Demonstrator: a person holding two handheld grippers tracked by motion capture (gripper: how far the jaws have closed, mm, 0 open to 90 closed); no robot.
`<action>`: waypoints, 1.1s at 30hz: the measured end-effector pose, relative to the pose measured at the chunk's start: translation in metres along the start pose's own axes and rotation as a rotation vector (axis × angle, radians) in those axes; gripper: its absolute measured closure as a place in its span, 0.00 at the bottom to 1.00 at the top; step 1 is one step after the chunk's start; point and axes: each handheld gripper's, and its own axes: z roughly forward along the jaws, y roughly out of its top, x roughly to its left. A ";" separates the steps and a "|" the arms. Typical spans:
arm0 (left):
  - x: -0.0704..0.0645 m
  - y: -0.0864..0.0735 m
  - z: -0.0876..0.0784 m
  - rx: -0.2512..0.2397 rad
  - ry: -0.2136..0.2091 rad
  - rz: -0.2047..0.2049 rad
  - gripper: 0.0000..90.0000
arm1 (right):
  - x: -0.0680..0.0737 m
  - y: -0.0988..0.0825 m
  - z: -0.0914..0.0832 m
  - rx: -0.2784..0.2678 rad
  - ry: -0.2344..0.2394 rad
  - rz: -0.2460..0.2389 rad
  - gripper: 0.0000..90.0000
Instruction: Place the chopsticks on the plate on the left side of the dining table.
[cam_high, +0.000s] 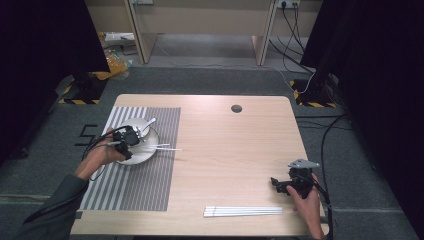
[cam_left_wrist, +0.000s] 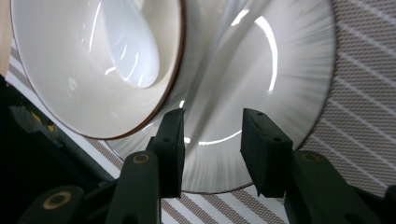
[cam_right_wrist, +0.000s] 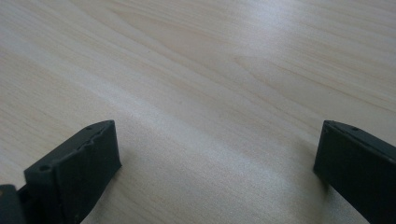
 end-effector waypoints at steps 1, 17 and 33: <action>-0.002 0.002 -0.001 -0.004 -0.001 0.009 0.66 | 0.000 0.000 0.000 0.000 0.000 0.000 0.00; -0.031 0.059 -0.012 -0.079 -0.033 0.120 0.68 | 0.000 0.000 0.000 0.000 0.000 0.000 0.00; -0.045 0.100 -0.005 -0.074 -0.043 0.201 0.76 | 0.000 0.000 0.000 -0.001 0.001 -0.003 0.00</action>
